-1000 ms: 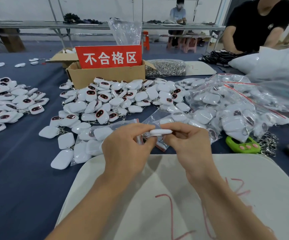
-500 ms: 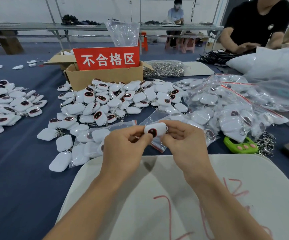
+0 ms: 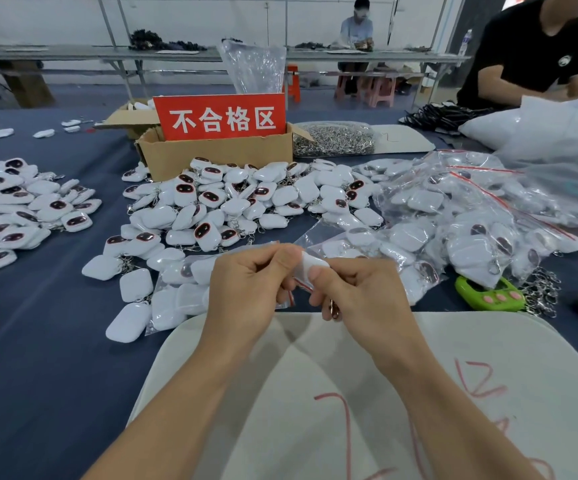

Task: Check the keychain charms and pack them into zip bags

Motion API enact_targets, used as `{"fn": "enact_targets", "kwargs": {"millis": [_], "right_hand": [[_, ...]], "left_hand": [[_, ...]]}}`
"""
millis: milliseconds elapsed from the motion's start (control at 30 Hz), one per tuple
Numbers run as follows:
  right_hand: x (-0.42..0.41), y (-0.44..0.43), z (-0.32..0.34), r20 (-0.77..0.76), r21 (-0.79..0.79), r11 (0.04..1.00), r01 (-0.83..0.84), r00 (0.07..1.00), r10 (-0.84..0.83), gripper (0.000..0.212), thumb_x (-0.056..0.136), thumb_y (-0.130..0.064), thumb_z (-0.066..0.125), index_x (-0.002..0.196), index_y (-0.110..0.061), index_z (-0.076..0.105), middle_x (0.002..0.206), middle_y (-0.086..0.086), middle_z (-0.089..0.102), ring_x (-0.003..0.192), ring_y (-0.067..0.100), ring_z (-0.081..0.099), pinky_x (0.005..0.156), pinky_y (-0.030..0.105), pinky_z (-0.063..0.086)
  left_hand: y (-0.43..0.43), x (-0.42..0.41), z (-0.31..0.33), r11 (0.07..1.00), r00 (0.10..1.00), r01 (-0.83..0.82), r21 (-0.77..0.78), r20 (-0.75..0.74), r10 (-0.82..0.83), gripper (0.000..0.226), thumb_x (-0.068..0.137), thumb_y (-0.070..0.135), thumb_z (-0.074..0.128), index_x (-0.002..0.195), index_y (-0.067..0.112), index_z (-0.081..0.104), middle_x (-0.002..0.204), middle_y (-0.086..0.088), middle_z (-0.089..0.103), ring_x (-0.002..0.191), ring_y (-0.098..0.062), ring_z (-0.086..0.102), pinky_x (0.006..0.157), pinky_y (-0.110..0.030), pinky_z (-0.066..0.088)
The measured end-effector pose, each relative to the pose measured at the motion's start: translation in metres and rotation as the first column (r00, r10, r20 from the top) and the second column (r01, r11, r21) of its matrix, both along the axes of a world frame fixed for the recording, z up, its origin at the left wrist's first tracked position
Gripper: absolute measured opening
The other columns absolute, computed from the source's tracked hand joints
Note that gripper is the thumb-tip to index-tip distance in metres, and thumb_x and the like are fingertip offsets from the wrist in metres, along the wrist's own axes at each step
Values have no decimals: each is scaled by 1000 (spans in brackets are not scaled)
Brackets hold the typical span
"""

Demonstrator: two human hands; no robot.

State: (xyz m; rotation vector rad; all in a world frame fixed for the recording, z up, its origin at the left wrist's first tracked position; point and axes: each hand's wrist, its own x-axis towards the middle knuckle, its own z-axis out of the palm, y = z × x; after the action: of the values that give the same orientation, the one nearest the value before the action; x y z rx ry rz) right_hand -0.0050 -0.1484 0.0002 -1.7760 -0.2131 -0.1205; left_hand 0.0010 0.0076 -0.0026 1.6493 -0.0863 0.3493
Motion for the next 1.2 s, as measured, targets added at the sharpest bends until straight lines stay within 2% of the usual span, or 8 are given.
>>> {"fn": "enact_targets", "kwargs": {"millis": [200, 333, 500, 633, 733, 900, 1067, 1200], "right_hand": [[-2, -5, -1, -13, 22, 1000, 0, 1000, 1, 41, 90, -36, 64, 57, -13, 67, 46, 1, 58, 44, 12, 49, 49, 17, 38], [-3, -6, 0, -15, 59, 998, -5, 1000, 6, 41, 90, -36, 63, 57, -10, 65, 49, 1, 60, 43, 11, 48, 47, 17, 36], [3, -5, -5, -66, 3, 993, 116, 991, -115, 43, 95, -40, 59, 59, -17, 68, 55, 6, 66, 45, 12, 51, 52, 24, 43], [10, -9, -10, -92, -90, 966, 242, 964, -250, 43, 101, -36, 54, 66, -16, 70, 58, 6, 69, 51, 14, 57, 65, 39, 52], [10, -6, -13, -70, -123, 963, 241, 966, -251, 40, 103, -29, 53, 68, -14, 68, 58, 1, 69, 53, 11, 60, 61, 37, 51], [13, 1, -15, -30, -230, 944, 237, 968, -250, 36, 98, -25, 59, 64, -16, 66, 53, -3, 66, 48, 7, 57, 54, 23, 45], [9, 21, -14, 152, -359, 905, 229, 971, -185, 32, 86, -39, 60, 74, -10, 66, 60, 0, 61, 60, 20, 53, 62, 37, 46], [14, 40, -12, 162, -386, 919, 87, 987, -25, 18, 79, -25, 50, 70, -16, 63, 57, -3, 56, 58, 16, 46, 57, 35, 40]], "left_hand": [[-2, 2, -2, 999, 1000, 4, 54, 21, -6, 41, 100, 32, 64, 64, 13, 68, 49, 10, 51, 48, -7, 45, 48, -18, 39], [-3, 1, -2, 996, 999, 20, 88, 33, -23, 44, 103, 31, 60, 60, 24, 66, 50, 8, 53, 49, -9, 46, 49, -20, 38], [-3, -5, -7, 968, 992, -118, 220, 68, 106, 22, 99, 26, 59, 97, 38, 78, 52, 11, 57, 50, -4, 50, 57, -19, 43], [-7, -6, -12, 618, 940, -278, 736, 75, 333, 39, 93, 55, 59, 130, 44, 56, 68, 8, 62, 82, -20, 66, 69, -36, 43], [-10, -2, -11, 455, 921, -228, 861, 38, 388, 38, 94, 52, 54, 129, 39, 47, 77, 6, 64, 86, -27, 65, 65, -34, 30], [-7, -2, -6, 573, 918, -296, 764, 63, 391, 45, 98, 31, 51, 142, 36, 47, 91, 3, 73, 91, -27, 65, 70, -32, 31], [-7, -8, -1, 706, 936, -327, 629, 112, 333, 50, 98, 29, 53, 146, 38, 46, 73, 6, 62, 80, -25, 61, 69, -35, 34], [-7, -13, 1, 737, 938, -345, 581, 196, 285, 57, 96, 21, 49, 150, 39, 44, 64, 10, 52, 71, -26, 60, 69, -42, 47]]}}
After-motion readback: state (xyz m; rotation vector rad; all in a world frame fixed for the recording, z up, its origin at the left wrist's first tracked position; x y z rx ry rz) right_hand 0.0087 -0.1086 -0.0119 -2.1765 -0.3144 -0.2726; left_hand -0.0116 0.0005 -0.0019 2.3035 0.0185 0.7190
